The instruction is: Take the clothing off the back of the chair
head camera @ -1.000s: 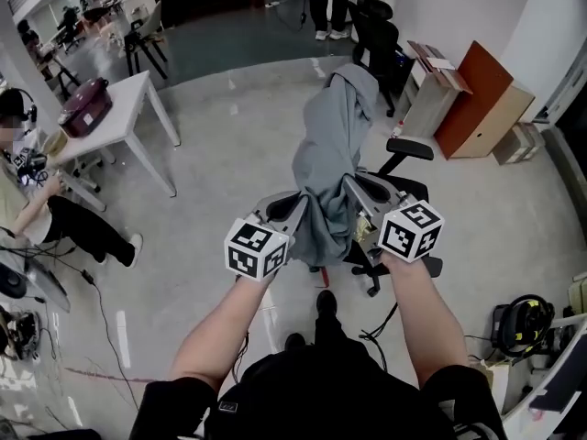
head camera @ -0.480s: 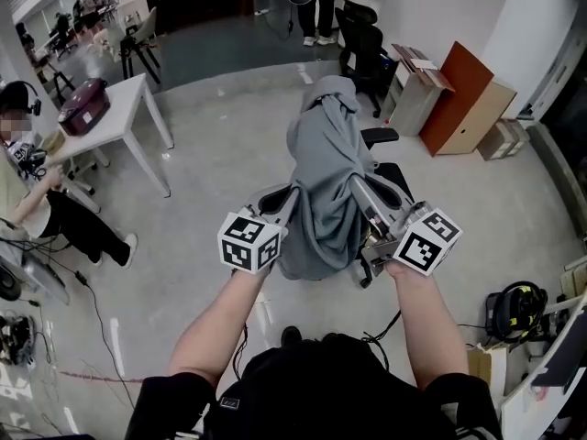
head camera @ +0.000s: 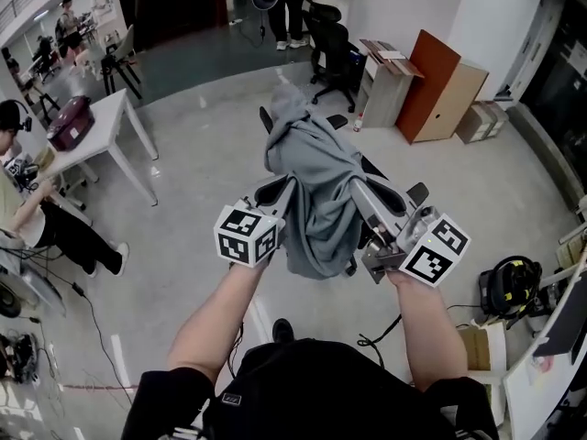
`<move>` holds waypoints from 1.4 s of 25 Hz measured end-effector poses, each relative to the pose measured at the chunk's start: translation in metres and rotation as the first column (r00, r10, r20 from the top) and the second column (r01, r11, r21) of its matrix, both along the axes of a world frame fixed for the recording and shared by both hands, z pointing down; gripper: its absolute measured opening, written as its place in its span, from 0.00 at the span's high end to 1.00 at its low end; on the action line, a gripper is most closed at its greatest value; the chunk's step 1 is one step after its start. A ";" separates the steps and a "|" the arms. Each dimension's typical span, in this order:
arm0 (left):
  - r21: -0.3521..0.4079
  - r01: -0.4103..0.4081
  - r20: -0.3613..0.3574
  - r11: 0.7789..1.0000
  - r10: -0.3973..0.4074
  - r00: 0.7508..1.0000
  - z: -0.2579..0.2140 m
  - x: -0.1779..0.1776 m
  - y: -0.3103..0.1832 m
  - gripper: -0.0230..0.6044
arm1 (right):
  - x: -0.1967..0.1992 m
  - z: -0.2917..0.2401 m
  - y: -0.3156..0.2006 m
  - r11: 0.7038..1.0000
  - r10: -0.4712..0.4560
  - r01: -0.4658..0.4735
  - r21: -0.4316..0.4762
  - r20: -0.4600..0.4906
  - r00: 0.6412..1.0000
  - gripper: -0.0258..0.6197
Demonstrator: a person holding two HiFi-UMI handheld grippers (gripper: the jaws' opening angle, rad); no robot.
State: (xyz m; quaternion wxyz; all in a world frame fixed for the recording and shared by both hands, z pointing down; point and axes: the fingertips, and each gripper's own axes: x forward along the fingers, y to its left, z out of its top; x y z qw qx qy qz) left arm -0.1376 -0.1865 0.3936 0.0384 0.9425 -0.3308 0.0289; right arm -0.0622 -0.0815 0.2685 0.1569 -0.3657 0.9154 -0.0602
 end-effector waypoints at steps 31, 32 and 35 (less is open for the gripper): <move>0.065 -0.341 0.083 0.938 0.335 0.938 -0.012 0.150 0.269 0.95 | 0.157 0.042 0.294 0.866 0.487 -0.492 -0.088 -0.072 0.871 0.92; 0.075 -0.339 0.085 0.938 0.333 0.939 -0.014 0.142 0.265 0.95 | 0.157 0.046 0.290 0.856 0.500 -0.506 -0.108 -0.073 0.863 0.92; 0.116 -0.312 0.093 0.943 0.303 0.949 -0.024 0.114 0.251 0.95 | 0.162 0.051 0.283 0.831 0.535 -0.536 -0.148 -0.048 0.843 0.92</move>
